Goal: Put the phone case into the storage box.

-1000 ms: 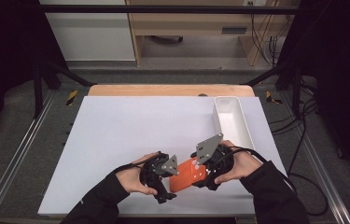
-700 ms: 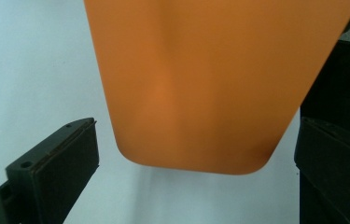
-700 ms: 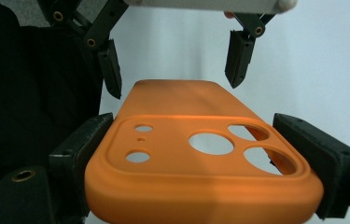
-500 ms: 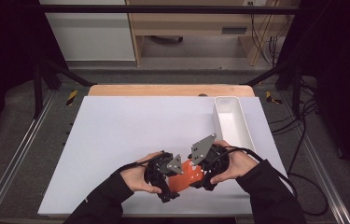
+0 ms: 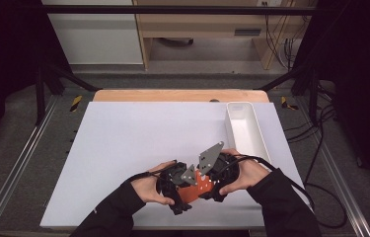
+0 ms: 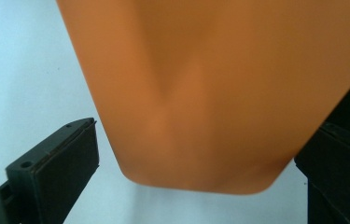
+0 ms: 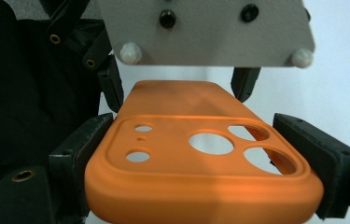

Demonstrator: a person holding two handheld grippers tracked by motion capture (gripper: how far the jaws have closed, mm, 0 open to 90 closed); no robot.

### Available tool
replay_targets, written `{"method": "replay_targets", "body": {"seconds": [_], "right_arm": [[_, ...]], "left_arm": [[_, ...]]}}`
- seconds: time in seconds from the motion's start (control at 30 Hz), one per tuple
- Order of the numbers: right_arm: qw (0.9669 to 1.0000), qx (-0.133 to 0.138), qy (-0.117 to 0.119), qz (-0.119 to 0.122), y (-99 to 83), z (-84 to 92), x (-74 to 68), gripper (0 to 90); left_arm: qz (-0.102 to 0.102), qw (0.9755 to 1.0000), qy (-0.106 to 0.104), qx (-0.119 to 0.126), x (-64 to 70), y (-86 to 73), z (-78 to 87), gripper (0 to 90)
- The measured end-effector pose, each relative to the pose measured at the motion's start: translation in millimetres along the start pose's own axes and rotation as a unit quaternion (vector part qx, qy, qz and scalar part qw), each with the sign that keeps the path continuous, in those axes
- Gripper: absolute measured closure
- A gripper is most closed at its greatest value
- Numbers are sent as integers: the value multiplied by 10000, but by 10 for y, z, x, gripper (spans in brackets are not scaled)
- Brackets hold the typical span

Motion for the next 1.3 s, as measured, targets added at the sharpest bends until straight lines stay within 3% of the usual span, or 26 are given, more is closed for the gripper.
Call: {"method": "replay_targets", "body": {"seconds": [0.53, 0.83, 1.3], "right_arm": [[10000, -16, 24, 32, 20, -29, -7, 158], [10000, -9, 27, 40, 25, -35, -18, 158], [10000, -16, 45, 83, 27, -59, -26, 158]], "left_arm": [[-147, 9998, 31, -141, 24, 54, -29, 32], [-345, 9989, 55, -300, 16, 46, -36, 124], [-318, 9989, 30, -348, 25, 32, -62, 143]]}}
Point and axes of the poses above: each handheld gripper's, and its own axes: z roughly backward along the jaws, y roughly out of its top, x roughly to its right, the point moved 6 cm from there along -z, roughly forward along the jaws, and after that the axes turned 7 degrees about -z, right-handed, at the moved point
